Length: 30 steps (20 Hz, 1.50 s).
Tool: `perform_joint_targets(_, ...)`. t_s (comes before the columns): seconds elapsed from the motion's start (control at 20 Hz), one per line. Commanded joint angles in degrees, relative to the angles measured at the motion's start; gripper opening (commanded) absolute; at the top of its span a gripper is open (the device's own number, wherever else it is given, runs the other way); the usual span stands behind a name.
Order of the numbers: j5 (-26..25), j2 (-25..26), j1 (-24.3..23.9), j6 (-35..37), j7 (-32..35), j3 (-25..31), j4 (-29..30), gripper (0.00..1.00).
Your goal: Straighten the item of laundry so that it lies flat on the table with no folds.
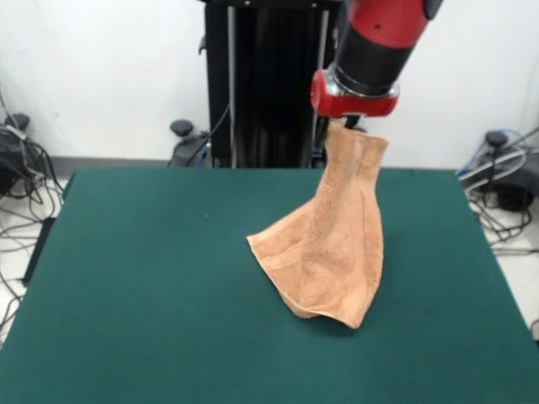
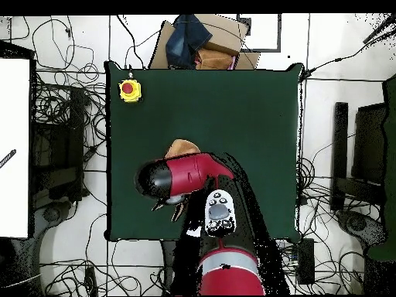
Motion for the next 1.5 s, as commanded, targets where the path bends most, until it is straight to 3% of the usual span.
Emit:
perform_joint_targets(0.05, 1.73, -0.01, 1.40, -2.41, 13.87, -3.59, 1.83, 1.00)
perform_joint_targets(0.25, 1.77, 0.07, 2.11, -2.66, 14.26, -4.97, 1.34, 1.00)
perform_joint_targets(0.65, 0.77, 3.19, -1.65, -3.17, 6.36, -1.98, -0.74, 1.00)
perform_joint_targets(0.75, 2.11, -0.30, -2.82, 2.66, 2.87, -0.70, -1.40, 1.00)
perform_joint_targets(0.9, 5.97, -10.98, -2.14, 15.35, -0.06, 0.34, -2.64, 1.00)
perform_joint_targets(1.05, 6.68, -13.17, -1.81, 19.63, -0.46, 0.60, -3.82, 1.00)
perform_joint_targets(1.2, 6.21, -13.95, -1.43, 20.20, 0.48, 0.06, -4.09, 1.00)
perform_joint_targets(1.5, 5.98, -14.35, -2.88, 12.17, 1.49, 1.04, -1.77, 1.00)
